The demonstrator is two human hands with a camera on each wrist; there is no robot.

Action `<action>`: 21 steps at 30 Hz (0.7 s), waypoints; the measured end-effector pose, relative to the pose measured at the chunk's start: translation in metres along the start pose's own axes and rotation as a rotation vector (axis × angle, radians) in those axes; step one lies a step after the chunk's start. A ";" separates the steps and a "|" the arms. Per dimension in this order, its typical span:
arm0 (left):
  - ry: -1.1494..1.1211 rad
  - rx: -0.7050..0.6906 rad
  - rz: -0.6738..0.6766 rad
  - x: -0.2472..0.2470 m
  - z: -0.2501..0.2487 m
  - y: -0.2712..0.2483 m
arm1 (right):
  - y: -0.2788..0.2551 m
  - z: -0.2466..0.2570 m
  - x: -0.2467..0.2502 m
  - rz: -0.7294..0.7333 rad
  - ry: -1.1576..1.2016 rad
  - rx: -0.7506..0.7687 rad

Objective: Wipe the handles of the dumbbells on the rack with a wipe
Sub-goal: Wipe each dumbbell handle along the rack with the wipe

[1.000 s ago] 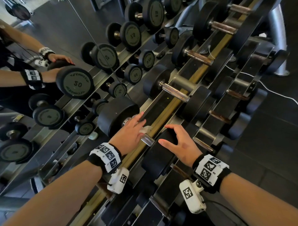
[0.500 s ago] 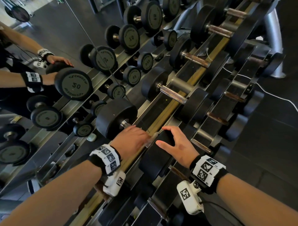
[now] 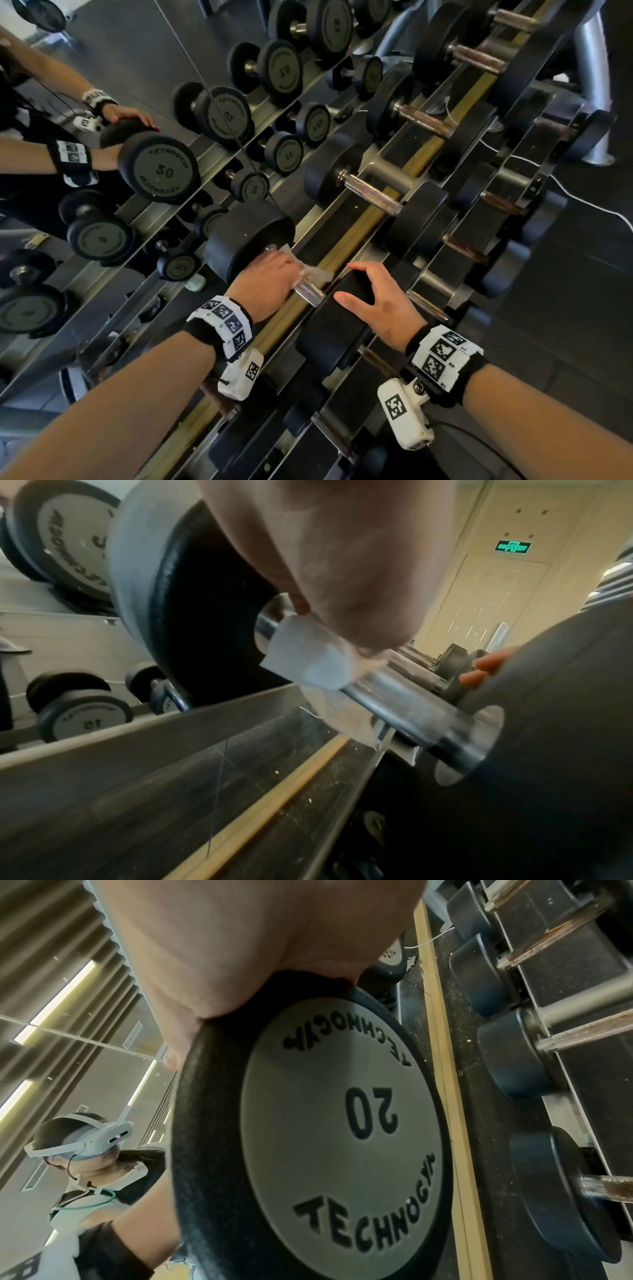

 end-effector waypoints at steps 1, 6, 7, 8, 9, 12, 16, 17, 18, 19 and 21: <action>-0.017 0.045 -0.035 0.001 0.004 0.000 | 0.000 0.000 0.000 0.001 0.001 0.000; -0.227 -0.078 -0.067 -0.013 -0.017 -0.024 | 0.001 0.000 0.000 0.001 -0.001 -0.003; -0.247 -0.134 -0.028 -0.015 -0.021 -0.031 | 0.001 -0.001 0.000 0.003 -0.007 -0.004; -0.255 -0.174 0.001 -0.016 -0.022 -0.036 | 0.001 -0.002 0.000 0.005 -0.012 -0.007; -0.251 -0.184 0.004 -0.015 -0.018 -0.034 | 0.001 -0.003 0.000 0.009 -0.014 -0.011; -0.174 0.005 -0.065 -0.008 0.009 -0.018 | 0.000 -0.008 0.000 0.025 -0.007 -0.032; -0.325 0.109 -0.190 0.002 0.004 -0.026 | 0.001 -0.006 -0.001 0.033 -0.022 -0.032; -0.328 0.022 -0.226 0.003 -0.009 -0.035 | 0.001 -0.005 -0.001 0.034 -0.023 -0.028; -0.311 -0.048 -0.248 0.001 -0.020 -0.043 | 0.001 -0.004 -0.001 0.034 -0.026 -0.023; -0.301 -0.062 -0.248 -0.002 -0.025 -0.048 | 0.001 -0.003 -0.001 0.036 -0.029 -0.019; -0.297 0.035 -0.222 -0.006 -0.020 -0.047 | 0.001 -0.001 -0.001 0.041 -0.041 -0.022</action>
Point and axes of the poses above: each hand's wrist, its own y-axis towards the middle knuckle, its own x-axis out of the back of the hand, z = x × y, the point moved 8 cm from there along y, towards the middle knuckle, and after that the axes turned 14 degrees about x, right-handed, at the moved point
